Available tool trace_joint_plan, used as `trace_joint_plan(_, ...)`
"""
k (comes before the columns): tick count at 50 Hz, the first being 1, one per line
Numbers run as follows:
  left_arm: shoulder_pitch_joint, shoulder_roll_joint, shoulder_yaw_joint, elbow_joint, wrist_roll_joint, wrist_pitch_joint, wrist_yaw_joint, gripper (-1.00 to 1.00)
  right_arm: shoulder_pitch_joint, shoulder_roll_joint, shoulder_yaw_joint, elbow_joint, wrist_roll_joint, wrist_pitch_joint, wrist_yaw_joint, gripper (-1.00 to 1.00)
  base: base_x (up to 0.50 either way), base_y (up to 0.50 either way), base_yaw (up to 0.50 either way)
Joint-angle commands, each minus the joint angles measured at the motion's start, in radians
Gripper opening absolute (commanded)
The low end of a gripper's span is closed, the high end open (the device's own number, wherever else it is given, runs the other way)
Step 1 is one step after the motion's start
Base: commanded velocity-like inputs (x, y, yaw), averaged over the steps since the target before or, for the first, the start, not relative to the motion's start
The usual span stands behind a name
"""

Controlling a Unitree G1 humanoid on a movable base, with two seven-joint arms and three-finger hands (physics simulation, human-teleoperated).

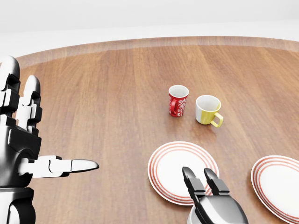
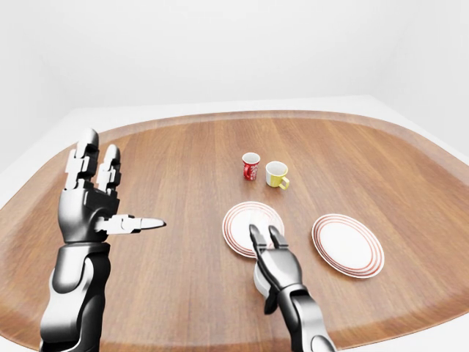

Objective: Put the white mug on the left plate.

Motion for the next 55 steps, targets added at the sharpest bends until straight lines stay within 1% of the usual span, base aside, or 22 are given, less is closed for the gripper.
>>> trace_joint_plan(1,-0.001,0.001,0.002,-0.001,-0.001,0.000,0.000,0.99,-0.004,-0.007,0.004,0.019,-0.013,0.000,0.016,1.00,0.00,0.00,0.00)
trace_joint_plan(18,0.003,-0.001,-0.001,0.000,0.001,0.000,-0.001,0.98,-0.025,-0.008,-0.001,0.058,-0.025,0.000,0.004,1.00,0.00,0.00,0.00)
trace_joint_plan(25,0.001,-0.001,-0.001,-0.004,0.001,0.000,0.000,0.99,-0.051,-0.009,-0.004,0.083,-0.027,0.000,0.003,1.00,0.00,0.00,0.00)
trace_joint_plan(42,0.004,-0.001,0.001,0.003,0.000,0.000,-0.001,0.99,-0.087,-0.012,0.012,0.160,-0.043,0.000,-0.028,1.00,0.00,0.00,0.00)
trace_joint_plan(54,-0.003,0.002,0.006,0.002,-0.007,0.000,0.002,0.99,-0.115,-0.021,0.033,0.270,-0.057,0.000,-0.077,1.00,0.00,0.00,0.00)
trace_joint_plan(55,-0.008,0.003,0.010,0.002,-0.008,0.000,0.003,0.99,-0.114,-0.020,0.033,0.267,-0.053,0.000,-0.075,0.14,0.00,0.00,0.00)
